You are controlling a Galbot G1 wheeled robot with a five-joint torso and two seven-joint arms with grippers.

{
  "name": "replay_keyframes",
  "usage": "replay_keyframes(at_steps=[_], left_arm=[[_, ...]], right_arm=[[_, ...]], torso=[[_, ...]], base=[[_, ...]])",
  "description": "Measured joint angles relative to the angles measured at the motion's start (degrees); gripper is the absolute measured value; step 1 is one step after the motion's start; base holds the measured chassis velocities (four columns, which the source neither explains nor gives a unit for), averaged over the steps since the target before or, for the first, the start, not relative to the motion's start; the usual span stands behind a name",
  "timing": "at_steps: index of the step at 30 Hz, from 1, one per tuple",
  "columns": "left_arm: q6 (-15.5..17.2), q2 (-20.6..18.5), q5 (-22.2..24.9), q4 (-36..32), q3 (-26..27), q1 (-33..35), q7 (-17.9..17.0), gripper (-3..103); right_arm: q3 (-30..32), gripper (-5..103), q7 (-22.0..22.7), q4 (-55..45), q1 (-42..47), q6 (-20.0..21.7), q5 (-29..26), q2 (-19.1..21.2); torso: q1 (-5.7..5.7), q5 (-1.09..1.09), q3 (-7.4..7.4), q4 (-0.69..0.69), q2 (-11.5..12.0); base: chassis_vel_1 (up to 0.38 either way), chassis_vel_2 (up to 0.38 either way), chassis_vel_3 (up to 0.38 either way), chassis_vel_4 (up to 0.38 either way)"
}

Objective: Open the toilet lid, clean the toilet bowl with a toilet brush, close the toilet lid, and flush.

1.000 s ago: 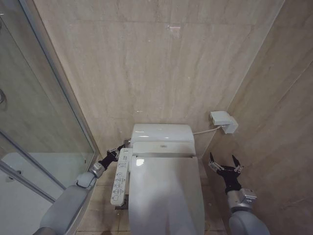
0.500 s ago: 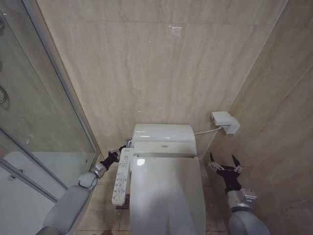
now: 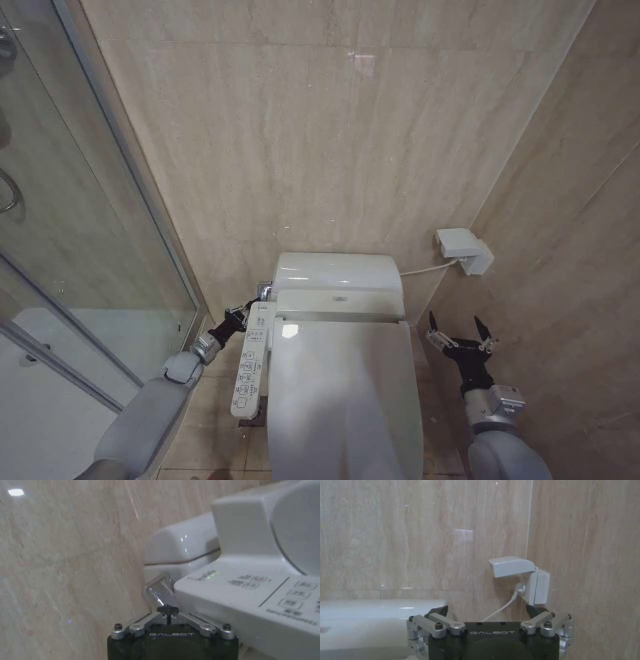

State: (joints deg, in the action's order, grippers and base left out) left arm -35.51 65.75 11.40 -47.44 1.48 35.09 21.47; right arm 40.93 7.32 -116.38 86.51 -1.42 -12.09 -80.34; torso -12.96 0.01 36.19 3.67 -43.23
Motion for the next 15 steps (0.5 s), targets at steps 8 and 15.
replay_keyframes(at_steps=[8, 15], left_arm=[[0.0, 0.5, -0.1, 1.6, -0.8, -1.5, 0.4, 0], [0.0, 0.7, 0.2, 1.8, -1.6, -2.2, 0.4, 0]], right_arm=[[0.0, 100, 0.0, 0.0, 0.0, 0.0, 0.0, 0.0], [0.0, 100, 0.0, 0.0, 0.0, 0.0, 0.0, 0.0]], torso=[[0.00, 0.00, 0.01, -0.01, 0.0], [0.00, -0.02, 0.00, -0.02, 0.0]], base=[[0.000, 0.000, 0.000, 0.000], [0.000, 0.000, 0.000, 0.000]])
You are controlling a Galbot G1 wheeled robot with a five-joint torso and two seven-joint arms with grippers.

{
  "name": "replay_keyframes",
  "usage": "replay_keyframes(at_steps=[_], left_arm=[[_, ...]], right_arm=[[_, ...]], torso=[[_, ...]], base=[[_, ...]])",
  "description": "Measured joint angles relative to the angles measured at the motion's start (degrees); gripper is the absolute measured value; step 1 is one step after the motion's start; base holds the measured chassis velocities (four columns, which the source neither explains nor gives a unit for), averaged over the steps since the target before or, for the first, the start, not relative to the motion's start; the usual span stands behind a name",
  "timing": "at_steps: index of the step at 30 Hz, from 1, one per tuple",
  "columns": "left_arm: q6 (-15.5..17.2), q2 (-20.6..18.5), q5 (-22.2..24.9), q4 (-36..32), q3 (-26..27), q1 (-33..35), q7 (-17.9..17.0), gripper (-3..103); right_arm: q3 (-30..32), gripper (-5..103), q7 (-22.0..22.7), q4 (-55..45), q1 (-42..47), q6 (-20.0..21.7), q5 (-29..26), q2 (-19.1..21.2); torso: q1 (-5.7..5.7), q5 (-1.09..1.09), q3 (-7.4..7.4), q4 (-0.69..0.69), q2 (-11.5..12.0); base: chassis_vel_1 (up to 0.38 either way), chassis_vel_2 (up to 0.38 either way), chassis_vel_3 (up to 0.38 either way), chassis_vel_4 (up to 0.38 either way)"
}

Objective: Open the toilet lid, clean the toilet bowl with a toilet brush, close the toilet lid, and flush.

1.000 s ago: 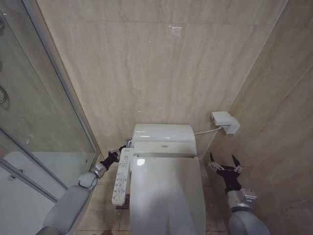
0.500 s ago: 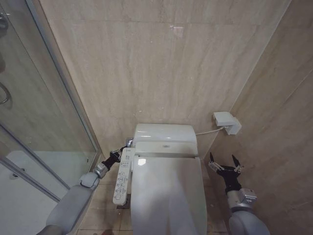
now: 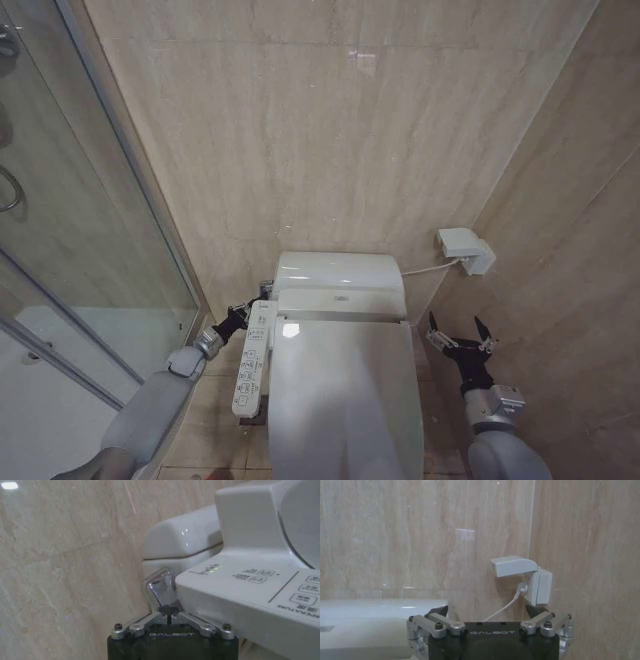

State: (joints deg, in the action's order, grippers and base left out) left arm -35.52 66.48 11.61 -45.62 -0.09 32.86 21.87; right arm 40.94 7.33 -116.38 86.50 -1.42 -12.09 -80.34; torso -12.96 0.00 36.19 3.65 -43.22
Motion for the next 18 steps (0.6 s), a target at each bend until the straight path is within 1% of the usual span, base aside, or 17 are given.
replay_keyframes(at_steps=[18], left_arm=[[0.0, -0.2, 0.3, -0.5, 0.2, 0.3, -0.1, 0]], right_arm=[[0.0, 100, 0.0, 0.0, 0.0, 0.0, 0.0, 0.0]], torso=[[0.00, 0.01, 0.00, 0.04, 0.0]], base=[[0.000, 0.000, 0.000, 0.000]])
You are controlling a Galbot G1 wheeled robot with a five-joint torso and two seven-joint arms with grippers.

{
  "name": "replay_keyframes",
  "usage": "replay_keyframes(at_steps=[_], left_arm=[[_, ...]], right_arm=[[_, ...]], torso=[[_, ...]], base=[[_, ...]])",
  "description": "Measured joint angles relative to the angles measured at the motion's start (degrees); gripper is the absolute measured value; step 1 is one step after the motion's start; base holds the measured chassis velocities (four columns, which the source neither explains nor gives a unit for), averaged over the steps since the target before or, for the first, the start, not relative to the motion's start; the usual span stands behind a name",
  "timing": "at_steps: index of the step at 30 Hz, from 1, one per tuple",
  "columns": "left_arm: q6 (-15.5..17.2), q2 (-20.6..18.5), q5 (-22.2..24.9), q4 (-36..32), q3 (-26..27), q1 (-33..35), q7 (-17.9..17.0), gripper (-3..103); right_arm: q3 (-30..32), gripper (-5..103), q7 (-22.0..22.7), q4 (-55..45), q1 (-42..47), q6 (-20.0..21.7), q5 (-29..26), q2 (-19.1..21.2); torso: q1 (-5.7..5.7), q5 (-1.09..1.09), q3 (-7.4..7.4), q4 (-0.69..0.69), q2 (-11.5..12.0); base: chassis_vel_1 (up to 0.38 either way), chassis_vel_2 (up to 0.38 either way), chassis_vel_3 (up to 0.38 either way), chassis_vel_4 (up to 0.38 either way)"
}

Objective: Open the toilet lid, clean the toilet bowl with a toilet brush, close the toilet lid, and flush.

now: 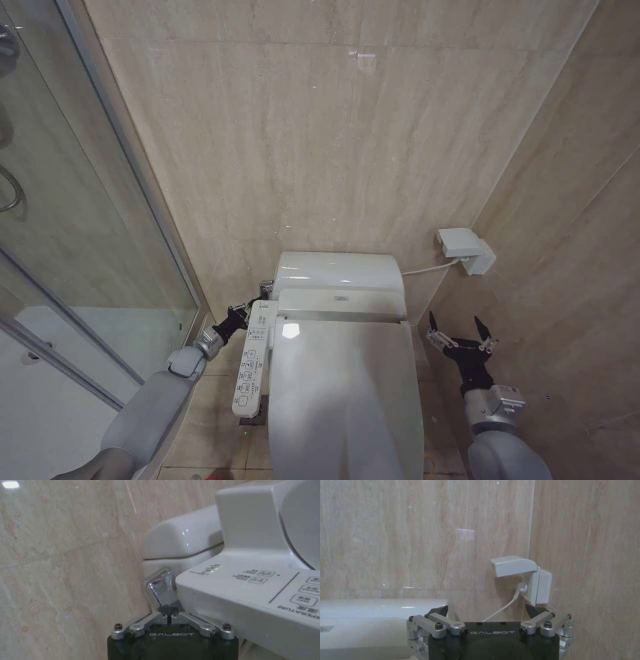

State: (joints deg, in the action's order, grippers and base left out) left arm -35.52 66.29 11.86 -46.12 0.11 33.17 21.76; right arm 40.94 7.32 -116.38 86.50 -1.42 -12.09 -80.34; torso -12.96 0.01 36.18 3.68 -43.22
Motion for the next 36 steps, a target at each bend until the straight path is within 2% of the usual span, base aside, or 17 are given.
replay_keyframes(at_steps=[13, 18, 23, 27, 31, 33, 36], left_arm=[[0.0, -0.3, -0.3, -1.3, 1.4, 1.3, -0.1, 0], [0.7, -0.6, -0.2, -3.7, 3.7, 3.7, 0.9, 0], [1.2, -1.5, 0.0, -9.5, 7.8, 10.1, 1.1, 0], [-0.2, -2.6, 0.0, -12.7, 10.5, 15.3, 1.1, 0], [-1.3, -4.3, 0.5, -16.1, 13.1, 20.2, -0.7, 0], [-0.4, -5.7, 1.3, -21.4, 15.1, 23.7, -5.9, 0], [1.2, -6.5, 3.0, -27.1, 18.0, 26.6, -8.2, -1]], right_arm=[[0.0, 100, 0.0, 0.0, 0.0, 0.0, 0.0, 0.0], [0.0, 100, 0.0, 0.0, 0.0, 0.0, 0.0, 0.0], [0.0, 100, 0.0, 0.0, 0.0, 0.0, 0.0, 0.0], [0.0, 100, 0.0, 0.0, 0.0, 0.0, 0.0, 0.0], [0.0, 100, 0.0, 0.0, 0.0, 0.0, 0.0, 0.0], [0.0, 100, 0.0, 0.0, 0.0, 0.0, 0.0, 0.0], [0.0, 100, 0.0, 0.0, 0.0, 0.0, 0.0, 0.0]], torso=[[0.00, 0.00, 0.00, 0.01, 0.0], [0.00, 0.00, -0.01, 0.04, 0.0], [0.00, 0.05, 0.00, 0.03, 0.0], [0.02, 0.04, -0.01, 0.06, 0.0], [0.03, 0.01, -0.01, 0.05, 0.0], [0.02, 0.02, -0.01, 0.02, 0.0], [0.02, 0.00, -0.02, 0.02, 0.0]], base=[[0.000, 0.000, 0.000, 0.000], [0.000, 0.000, 0.000, 0.000], [0.000, 0.000, 0.000, 0.000], [0.000, 0.000, 0.000, 0.000], [0.000, 0.000, 0.000, 0.000], [0.000, 0.000, 0.000, 0.000], [0.000, 0.000, 0.000, 0.000]])
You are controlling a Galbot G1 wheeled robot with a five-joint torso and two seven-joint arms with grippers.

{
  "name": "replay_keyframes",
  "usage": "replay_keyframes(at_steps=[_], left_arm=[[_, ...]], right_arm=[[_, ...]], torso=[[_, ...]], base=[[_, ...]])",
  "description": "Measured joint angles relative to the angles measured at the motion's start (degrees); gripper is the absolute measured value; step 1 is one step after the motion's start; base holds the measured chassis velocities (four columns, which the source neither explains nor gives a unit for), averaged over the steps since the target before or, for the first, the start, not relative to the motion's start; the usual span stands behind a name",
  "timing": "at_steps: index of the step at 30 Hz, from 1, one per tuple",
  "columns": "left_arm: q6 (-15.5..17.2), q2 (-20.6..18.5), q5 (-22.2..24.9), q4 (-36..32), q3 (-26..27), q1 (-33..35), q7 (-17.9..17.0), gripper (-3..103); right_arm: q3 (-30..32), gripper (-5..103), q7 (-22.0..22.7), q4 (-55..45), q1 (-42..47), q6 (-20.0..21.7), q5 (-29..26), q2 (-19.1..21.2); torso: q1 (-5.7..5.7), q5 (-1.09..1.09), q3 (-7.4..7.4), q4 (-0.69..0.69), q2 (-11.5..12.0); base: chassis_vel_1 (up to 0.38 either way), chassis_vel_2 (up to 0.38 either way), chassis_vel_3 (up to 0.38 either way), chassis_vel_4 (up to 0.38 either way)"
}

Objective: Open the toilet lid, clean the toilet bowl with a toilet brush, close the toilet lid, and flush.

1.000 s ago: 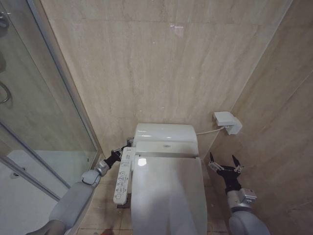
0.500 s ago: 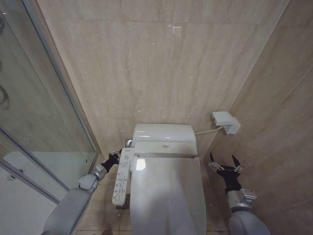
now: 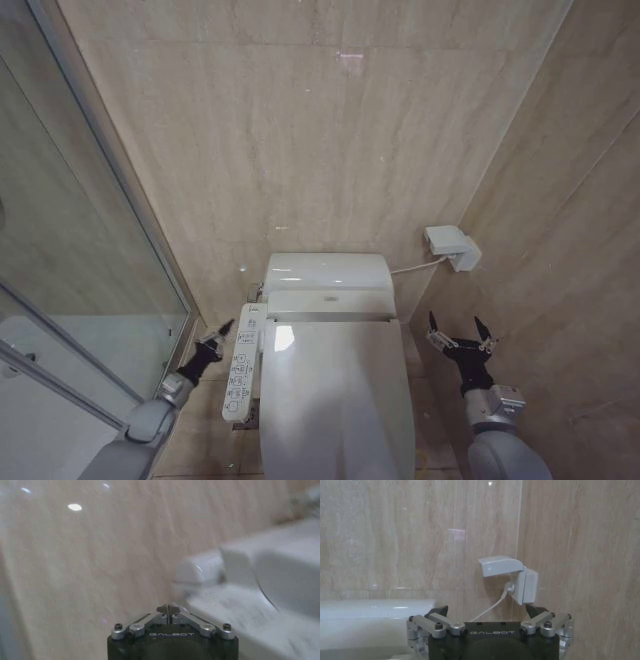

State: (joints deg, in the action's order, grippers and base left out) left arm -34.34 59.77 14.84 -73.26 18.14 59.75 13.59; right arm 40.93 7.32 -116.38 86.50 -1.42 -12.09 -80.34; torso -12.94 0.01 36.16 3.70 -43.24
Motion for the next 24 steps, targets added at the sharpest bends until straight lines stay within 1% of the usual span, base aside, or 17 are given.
replay_keyframes(at_steps=[3, 4, 5, 6, 8, 9, 10, 11, 12, 13, 14, 17, 18, 19, 20, 21, 24], left_arm=[[1.5, -0.5, 0.6, -5.0, 2.9, 3.7, -1.4, -1], [3.3, -0.7, 1.5, -12.2, 7.7, 9.5, -2.7, -1], [4.2, -0.5, 1.8, -17.0, 11.9, 13.8, -4.3, 25], [4.2, -0.5, 1.8, -17.0, 11.9, 13.8, -4.3, 25], [5.4, -0.2, 1.8, -22.6, 17.1, 18.4, -6.8, 25], [5.9, 0.1, 1.8, -24.7, 19.4, 20.2, -7.8, 25], [5.9, 0.1, 1.8, -24.7, 19.4, 20.2, -7.8, 25], [6.7, 0.8, 1.9, -27.7, 22.3, 22.5, -9.3, 25], [7.8, 1.4, 1.9, -29.8, 23.9, 23.9, -10.8, 52], [9.7, 2.2, 2.2, -32.6, 25.6, 25.7, -13.0, 52], [9.7, 2.2, 2.2, -32.6, 25.6, 25.7, -13.0, 52], [17.8, 4.4, 5.9, -40.4, 28.6, 29.8, -19.5, 52], [17.8, 4.4, 5.9, -40.4, 28.6, 29.8, -19.5, 52], [19.0, 4.9, 6.8, -42.1, 29.3, 30.9, -20.2, 52], [19.4, 5.2, 7.3, -43.8, 29.8, 32.1, -20.4, 80], [19.4, 5.2, 7.3, -43.8, 29.8, 32.1, -20.4, 80], [19.5, 5.8, 7.9, -48.8, 30.3, 35.2, -20.2, 80]], right_arm=[[0.0, 100, 0.0, 0.0, 0.0, 0.0, 0.0, 0.0], [0.0, 100, 0.0, 0.0, 0.0, 0.0, 0.0, 0.0], [0.0, 100, 0.0, 0.0, 0.0, 0.0, 0.0, 0.0], [0.0, 100, 0.0, 0.0, 0.0, 0.0, 0.0, 0.0], [0.0, 100, 0.0, 0.0, 0.0, 0.0, 0.0, 0.0], [0.0, 100, 0.0, 0.0, 0.0, 0.0, 0.0, 0.0], [0.0, 100, 0.0, 0.0, 0.0, 0.0, 0.0, 0.0], [0.0, 100, 0.0, 0.0, 0.0, 0.0, 0.0, 0.0], [0.0, 100, 0.0, 0.0, 0.0, 0.0, 0.0, 0.0], [0.0, 100, 0.0, 0.0, 0.0, 0.0, 0.0, 0.0], [0.0, 100, 0.0, 0.0, 0.0, 0.0, 0.0, 0.0], [0.0, 100, 0.0, 0.0, 0.0, 0.0, 0.0, 0.0], [0.0, 100, 0.0, 0.0, 0.0, 0.0, 0.0, 0.0], [0.0, 100, 0.0, 0.0, 0.0, 0.0, 0.0, 0.0], [0.0, 100, 0.0, 0.0, 0.0, 0.0, 0.0, 0.0], [0.0, 100, 0.0, 0.0, 0.0, 0.0, 0.0, 0.0], [0.0, 100, 0.0, 0.0, 0.0, 0.0, 0.0, 0.0]], torso=[[0.00, -0.02, 0.00, 0.01, 0.0], [-0.01, 0.00, 0.01, -0.02, 0.0], [-0.01, -0.02, 0.01, -0.05, 0.0], [-0.01, -0.02, 0.01, -0.05, 0.0], [-0.01, 0.01, 0.01, -0.03, 0.0], [-0.01, -0.04, 0.01, -0.04, 0.0], [-0.01, -0.04, 0.01, -0.04, 0.0], [-0.01, -0.03, 0.01, -0.04, 0.0], [-0.01, 0.00, 0.01, -0.03, 0.0], [-0.01, -0.01, 0.01, -0.03, 0.0], [-0.01, -0.01, 0.01, -0.03, 0.0], [-0.01, -0.01, 0.01, -0.01, 0.0], [-0.01, -0.01, 0.01, -0.01, 0.0], [-0.01, -0.02, 0.01, -0.02, 0.0], [-0.01, -0.02, 0.01, -0.04, 0.0], [-0.01, -0.02, 0.01, -0.04, 0.0], [-0.02, -0.02, 0.01, -0.04, 0.0]], base=[[0.000, 0.000, 0.000, 0.000], [0.000, 0.000, 0.000, 0.000], [0.000, 0.000, 0.000, 0.000], [0.000, 0.000, 0.000, 0.000], [0.000, 0.000, 0.000, 0.000], [0.000, 0.000, 0.000, 0.000], [0.000, 0.000, 0.000, 0.000], [0.000, 0.000, 0.000, 0.000], [0.000, 0.000, 0.000, 0.000], [0.000, 0.000, 0.000, 0.000], [0.000, 0.000, 0.000, 0.000], [0.000, 0.000, 0.000, 0.000], [0.000, 0.000, 0.000, 0.000], [0.000, 0.000, 0.000, 0.000], [0.000, 0.000, 0.000, 0.000], [0.000, 0.000, 0.000, 0.000], [0.000, 0.000, 0.000, 0.000]])
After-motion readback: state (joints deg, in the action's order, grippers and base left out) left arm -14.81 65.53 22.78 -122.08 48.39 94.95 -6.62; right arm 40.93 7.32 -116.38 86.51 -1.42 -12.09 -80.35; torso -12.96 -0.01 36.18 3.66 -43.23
